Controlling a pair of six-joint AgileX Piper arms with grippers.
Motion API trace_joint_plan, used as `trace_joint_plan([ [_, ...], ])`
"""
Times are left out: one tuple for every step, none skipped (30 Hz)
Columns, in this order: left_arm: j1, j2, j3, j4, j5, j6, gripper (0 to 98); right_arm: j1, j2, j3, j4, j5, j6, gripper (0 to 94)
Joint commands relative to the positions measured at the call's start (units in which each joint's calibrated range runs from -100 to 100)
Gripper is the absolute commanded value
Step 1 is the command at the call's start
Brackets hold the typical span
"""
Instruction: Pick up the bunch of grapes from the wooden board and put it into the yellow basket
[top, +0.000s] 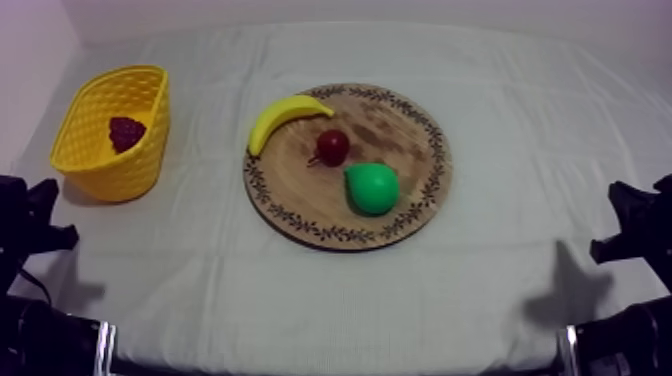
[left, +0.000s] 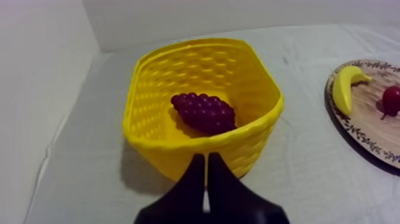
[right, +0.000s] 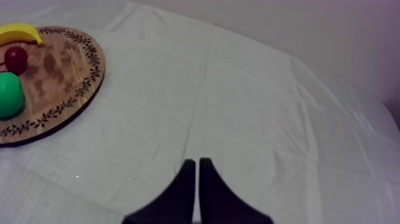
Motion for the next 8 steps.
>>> trace_joint_plan([
  [0.0, 0.0, 0.0, 0.06, 0.0, 0.0, 0.0, 0.0, 0.0, 0.0, 0.0, 0.0, 0.0, 0.2],
  [0.0, 0.0, 0.0, 0.07, 0.0, 0.1, 0.0, 0.0, 0.0, 0.0, 0.0, 0.0, 0.0, 0.2],
  [0.0, 0.0, 0.0, 0.08, 0.0, 0.1, 0.0, 0.0, 0.0, 0.0, 0.0, 0.0, 0.0, 0.2],
  [0.0, 0.0, 0.0, 0.08, 0.0, 0.1, 0.0, 0.0, 0.0, 0.0, 0.0, 0.0, 0.0, 0.2],
  [0.0, 0.0, 0.0, 0.09, 0.0, 0.2, 0.0, 0.0, 0.0, 0.0, 0.0, 0.0, 0.0, 0.2],
  [0.0, 0.0, 0.0, 0.09, 0.0, 0.2, 0.0, 0.0, 0.0, 0.0, 0.0, 0.0, 0.0, 0.2],
  [0.0, 0.0, 0.0, 0.08, 0.0, 0.2, 0.0, 0.0, 0.0, 0.0, 0.0, 0.0, 0.0, 0.2],
  [0.0, 0.0, 0.0, 0.07, 0.0, 0.2, 0.0, 0.0, 0.0, 0.0, 0.0, 0.0, 0.0, 0.2],
])
